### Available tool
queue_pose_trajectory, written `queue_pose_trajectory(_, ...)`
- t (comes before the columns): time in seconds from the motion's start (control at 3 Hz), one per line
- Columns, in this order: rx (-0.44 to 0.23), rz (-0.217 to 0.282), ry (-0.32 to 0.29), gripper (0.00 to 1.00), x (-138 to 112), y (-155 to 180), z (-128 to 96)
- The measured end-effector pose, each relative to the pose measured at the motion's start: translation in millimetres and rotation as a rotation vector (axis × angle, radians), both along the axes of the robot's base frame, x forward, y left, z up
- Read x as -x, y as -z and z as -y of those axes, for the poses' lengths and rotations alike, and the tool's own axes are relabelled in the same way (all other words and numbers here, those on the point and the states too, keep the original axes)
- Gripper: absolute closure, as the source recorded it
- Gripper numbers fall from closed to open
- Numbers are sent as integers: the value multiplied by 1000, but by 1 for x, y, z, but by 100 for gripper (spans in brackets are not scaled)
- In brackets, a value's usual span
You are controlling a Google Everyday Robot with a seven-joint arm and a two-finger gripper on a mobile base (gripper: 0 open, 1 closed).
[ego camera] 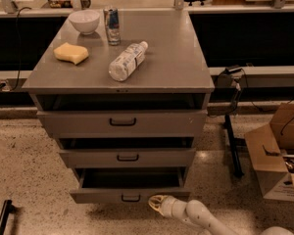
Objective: Close bottom drawer
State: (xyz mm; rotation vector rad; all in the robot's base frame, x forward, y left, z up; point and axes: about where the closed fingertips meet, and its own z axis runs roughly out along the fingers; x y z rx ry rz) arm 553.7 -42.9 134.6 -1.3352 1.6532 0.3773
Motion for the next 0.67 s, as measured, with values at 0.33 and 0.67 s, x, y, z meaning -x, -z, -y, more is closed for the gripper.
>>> queue_pose_trajectory(0.33, 2, -1, -3, 100, 1, 1, -1)
queue_pose_trajectory(0.67, 26, 13, -20, 100, 0, 7, -12)
